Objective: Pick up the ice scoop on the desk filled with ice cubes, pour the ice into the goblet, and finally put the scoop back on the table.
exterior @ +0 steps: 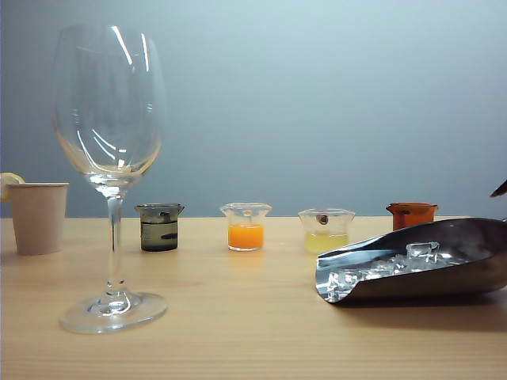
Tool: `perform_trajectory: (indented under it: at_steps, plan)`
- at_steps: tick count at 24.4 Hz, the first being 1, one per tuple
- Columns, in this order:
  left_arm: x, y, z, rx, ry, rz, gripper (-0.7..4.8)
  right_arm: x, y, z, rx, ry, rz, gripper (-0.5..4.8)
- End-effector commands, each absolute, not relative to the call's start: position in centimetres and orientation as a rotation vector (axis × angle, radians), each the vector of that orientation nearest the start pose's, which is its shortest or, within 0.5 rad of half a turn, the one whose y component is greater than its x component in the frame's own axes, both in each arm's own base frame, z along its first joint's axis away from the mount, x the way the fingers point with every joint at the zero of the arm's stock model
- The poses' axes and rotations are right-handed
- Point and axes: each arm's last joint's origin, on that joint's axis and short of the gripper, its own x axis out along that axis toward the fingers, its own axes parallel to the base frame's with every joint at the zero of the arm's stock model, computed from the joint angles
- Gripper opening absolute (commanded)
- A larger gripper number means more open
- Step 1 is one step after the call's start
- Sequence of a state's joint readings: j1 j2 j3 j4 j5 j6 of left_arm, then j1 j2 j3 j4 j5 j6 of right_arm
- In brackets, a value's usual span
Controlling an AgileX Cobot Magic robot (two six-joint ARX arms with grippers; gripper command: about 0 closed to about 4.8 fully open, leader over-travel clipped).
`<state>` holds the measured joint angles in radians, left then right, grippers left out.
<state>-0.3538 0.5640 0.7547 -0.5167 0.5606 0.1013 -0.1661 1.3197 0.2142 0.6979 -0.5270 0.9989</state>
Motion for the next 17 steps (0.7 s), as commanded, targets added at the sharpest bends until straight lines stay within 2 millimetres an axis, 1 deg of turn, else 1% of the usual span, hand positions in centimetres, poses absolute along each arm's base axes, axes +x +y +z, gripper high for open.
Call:
perform_trajectory:
  at_steps: [1,4,8,12,17]
  plan:
    - [10.04,-5.34,32.33,0.064,0.269,-0.922,-0.05,20.4,-1.91,13.23,1.109,0.523,0.152,3.68]
    - [10.04,-5.34,32.33,0.064,0.269,-0.922,-0.05,20.42,-1.91,13.24,1.108,0.52,0.156,3.69]
    - [10.04,-5.34,32.33,0.064,0.269,-0.922,-0.05,20.52,-1.81,13.64,1.1,0.502,0.217,3.68]
    - [10.04,-5.34,32.33,0.064,0.269,-0.922,-0.05,20.54,-1.87,13.62,1.098,0.492,0.196,3.11]
    - [10.04,-5.34,32.33,0.064,0.269,-0.922,-0.05,20.56,-1.5,13.5,1.096,0.511,0.205,3.09]
